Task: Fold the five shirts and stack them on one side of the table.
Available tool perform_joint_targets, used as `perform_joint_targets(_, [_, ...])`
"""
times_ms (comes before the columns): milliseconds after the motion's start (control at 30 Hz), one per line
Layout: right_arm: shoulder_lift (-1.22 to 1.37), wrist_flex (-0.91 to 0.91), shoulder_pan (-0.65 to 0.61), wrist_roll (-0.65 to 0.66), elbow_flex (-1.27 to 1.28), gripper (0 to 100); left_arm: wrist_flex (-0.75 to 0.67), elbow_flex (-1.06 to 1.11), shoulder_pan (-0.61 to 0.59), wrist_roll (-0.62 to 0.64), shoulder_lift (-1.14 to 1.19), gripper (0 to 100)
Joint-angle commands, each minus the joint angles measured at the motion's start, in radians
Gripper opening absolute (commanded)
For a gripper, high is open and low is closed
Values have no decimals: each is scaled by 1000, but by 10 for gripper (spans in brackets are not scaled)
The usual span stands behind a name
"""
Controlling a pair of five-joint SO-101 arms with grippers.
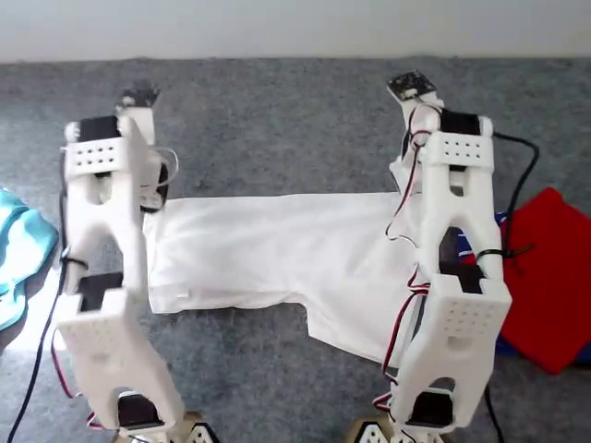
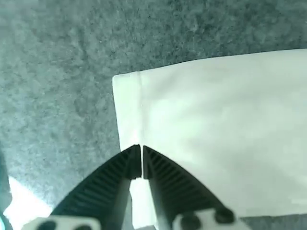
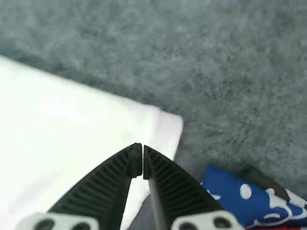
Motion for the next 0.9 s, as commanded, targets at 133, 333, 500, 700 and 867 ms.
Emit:
perform_joint_targets(133, [-7,334,-107,-5,-103,10,95,96,29,-69,-213,17])
perform_joint_targets(333, [-42,343,-151,-11,-37,10,86,331,60,-114,-229,17])
perform_joint_targets(500, [-170,341,-191,-11,178,10,92,403,57,-141,-232,17])
perform_joint_targets(700, [-254,309,-183,-11,385,10,95,475,40,-172,-339,80])
perform_joint_targets(867, [-254,234,-147,-12,497,10,91,576,43,-186,-393,125])
